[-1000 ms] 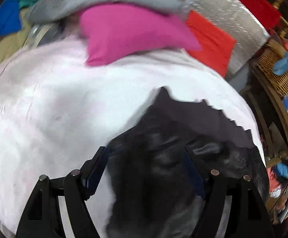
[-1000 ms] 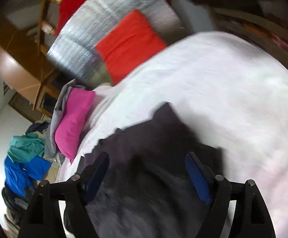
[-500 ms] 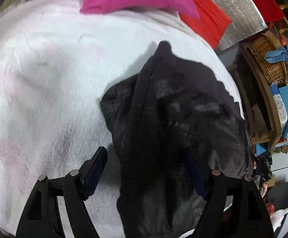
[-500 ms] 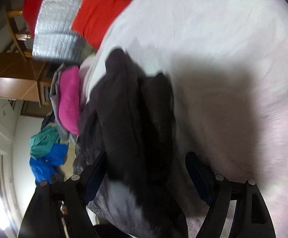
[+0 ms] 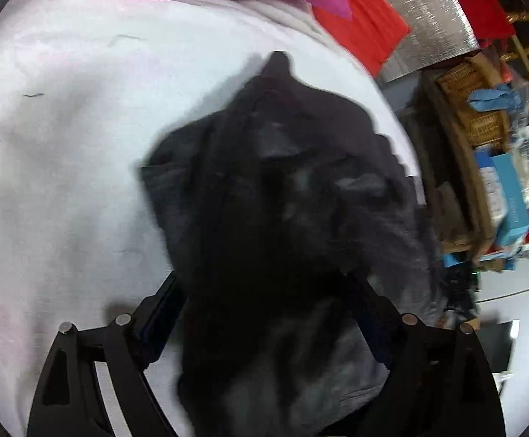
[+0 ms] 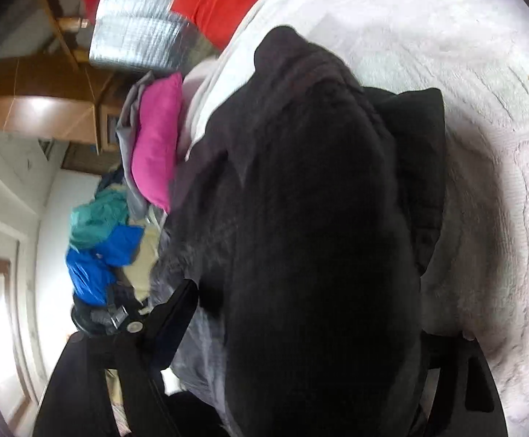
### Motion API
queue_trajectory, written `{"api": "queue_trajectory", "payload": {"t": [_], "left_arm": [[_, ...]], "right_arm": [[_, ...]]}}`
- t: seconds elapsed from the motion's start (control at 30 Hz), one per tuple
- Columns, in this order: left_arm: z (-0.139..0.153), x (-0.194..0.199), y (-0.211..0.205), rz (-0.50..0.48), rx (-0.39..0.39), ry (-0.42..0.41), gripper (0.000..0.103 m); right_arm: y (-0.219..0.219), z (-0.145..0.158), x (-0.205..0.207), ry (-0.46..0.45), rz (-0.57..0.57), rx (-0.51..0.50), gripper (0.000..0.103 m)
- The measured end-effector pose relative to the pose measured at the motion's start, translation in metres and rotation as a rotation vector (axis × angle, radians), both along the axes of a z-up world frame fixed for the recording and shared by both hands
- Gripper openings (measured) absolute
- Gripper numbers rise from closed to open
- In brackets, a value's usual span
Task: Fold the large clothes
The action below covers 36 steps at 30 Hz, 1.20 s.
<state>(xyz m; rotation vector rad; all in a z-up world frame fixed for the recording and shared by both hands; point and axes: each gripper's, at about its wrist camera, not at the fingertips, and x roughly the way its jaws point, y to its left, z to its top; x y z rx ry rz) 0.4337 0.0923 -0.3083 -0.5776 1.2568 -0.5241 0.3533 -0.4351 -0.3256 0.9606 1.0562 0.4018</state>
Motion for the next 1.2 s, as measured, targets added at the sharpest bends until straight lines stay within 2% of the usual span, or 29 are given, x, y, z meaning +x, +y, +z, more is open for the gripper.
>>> {"api": "queue_trajectory", "payload": {"t": [0.03, 0.07, 0.13, 0.17, 0.23, 0.27, 0.33, 0.4, 0.47, 0.53, 0.57, 0.63, 0.67, 0.7, 0.73, 0.8, 0.93, 1.0, 1.1, 1.2], "left_arm": [[0.003, 0.0, -0.004, -0.003, -0.024, -0.02, 0.088], [0.007, 0.0, -0.007, -0.007, -0.032, -0.037, 0.088], [0.011, 0.003, -0.017, -0.007, -0.016, -0.068, 0.081], [0.013, 0.005, -0.021, 0.008, 0.005, -0.08, 0.078], [0.014, 0.011, -0.021, 0.048, 0.01, -0.085, 0.066], [0.015, 0.014, -0.019, 0.072, 0.001, -0.089, 0.062], [0.023, 0.018, -0.013, 0.104, -0.042, -0.117, 0.047], [0.03, 0.018, -0.007, 0.127, -0.071, -0.149, 0.045], [0.025, 0.02, -0.008, 0.137, -0.034, -0.137, 0.045], [0.008, 0.025, -0.013, 0.153, 0.044, -0.074, 0.046], [0.0, 0.027, -0.014, 0.164, 0.056, -0.044, 0.047], [-0.007, 0.028, -0.012, 0.181, 0.045, -0.01, 0.058], [-0.007, 0.027, -0.011, 0.184, 0.046, 0.0, 0.059], [-0.005, 0.023, -0.005, 0.184, 0.055, -0.002, 0.06], [-0.002, 0.02, -0.005, 0.186, 0.075, -0.008, 0.063], [0.005, 0.01, -0.004, 0.186, 0.115, -0.015, 0.066], [0.022, -0.016, 0.011, 0.186, 0.161, -0.048, 0.067], [0.028, -0.032, 0.021, 0.199, 0.149, -0.051, 0.071], [0.028, -0.045, 0.029, 0.208, 0.089, -0.048, 0.073], [0.025, -0.051, 0.027, 0.195, 0.108, -0.058, 0.073]], "right_arm": [[0.003, 0.003, -0.001, 0.012, -0.012, -0.034, 0.073], [0.007, 0.007, -0.001, 0.015, -0.013, -0.081, 0.069], [0.017, 0.017, -0.003, -0.003, -0.022, -0.139, 0.058], [0.021, 0.022, -0.003, -0.014, -0.031, -0.167, 0.056], [0.024, 0.03, -0.004, -0.03, -0.05, -0.188, 0.047], [0.024, 0.032, -0.007, -0.035, -0.062, -0.183, 0.044], [0.018, 0.041, -0.009, -0.067, -0.093, -0.155, 0.04], [0.018, 0.056, -0.012, -0.143, -0.113, -0.164, 0.04], [0.018, 0.06, -0.009, -0.166, -0.128, -0.184, 0.04], [0.012, 0.044, -0.003, -0.104, -0.154, -0.164, 0.04], [0.007, 0.035, -0.003, -0.075, -0.163, -0.147, 0.04], [0.001, 0.02, -0.001, -0.013, -0.17, -0.097, 0.048], [-0.005, 0.015, -0.002, 0.013, -0.183, -0.07, 0.05], [-0.011, 0.013, -0.004, 0.028, -0.191, -0.057, 0.056], [-0.015, 0.014, -0.008, 0.037, -0.199, -0.057, 0.063], [-0.02, 0.018, -0.014, 0.034, -0.21, -0.061, 0.069], [-0.025, 0.024, -0.027, 0.036, -0.204, -0.029, 0.076], [-0.027, 0.023, -0.037, 0.043, -0.201, -0.022, 0.077], [-0.027, 0.021, -0.053, 0.046, -0.201, -0.026, 0.077], [-0.028, 0.022, -0.069, 0.022, -0.234, -0.042, 0.077]]}}
